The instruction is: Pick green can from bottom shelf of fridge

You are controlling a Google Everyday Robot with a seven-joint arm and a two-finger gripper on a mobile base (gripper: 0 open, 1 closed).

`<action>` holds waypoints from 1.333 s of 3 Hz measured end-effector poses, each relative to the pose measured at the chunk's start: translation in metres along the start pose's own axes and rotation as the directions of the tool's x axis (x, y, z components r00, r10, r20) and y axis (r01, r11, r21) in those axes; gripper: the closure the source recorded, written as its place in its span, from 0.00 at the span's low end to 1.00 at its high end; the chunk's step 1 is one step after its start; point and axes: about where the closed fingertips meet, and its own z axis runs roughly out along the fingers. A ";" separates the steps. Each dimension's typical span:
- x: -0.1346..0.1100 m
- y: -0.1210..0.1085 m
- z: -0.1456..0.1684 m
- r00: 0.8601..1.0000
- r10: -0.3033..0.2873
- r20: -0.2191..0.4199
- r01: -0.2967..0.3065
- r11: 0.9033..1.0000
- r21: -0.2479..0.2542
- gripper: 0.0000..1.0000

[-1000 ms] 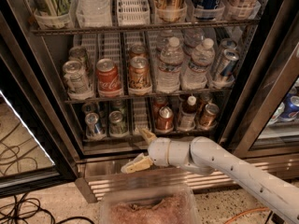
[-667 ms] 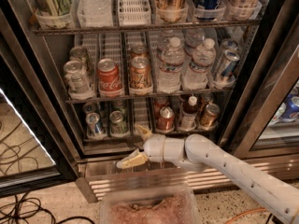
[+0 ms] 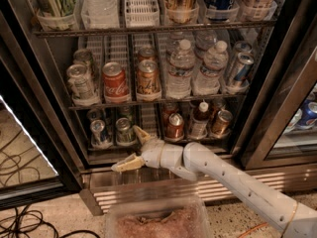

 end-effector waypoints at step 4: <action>0.003 -0.017 0.029 1.000 -0.013 0.025 0.008 0.985 0.172 0.00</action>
Offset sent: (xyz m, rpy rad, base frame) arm 0.0249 -0.0076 -0.0104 -0.0260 -0.0286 -0.2259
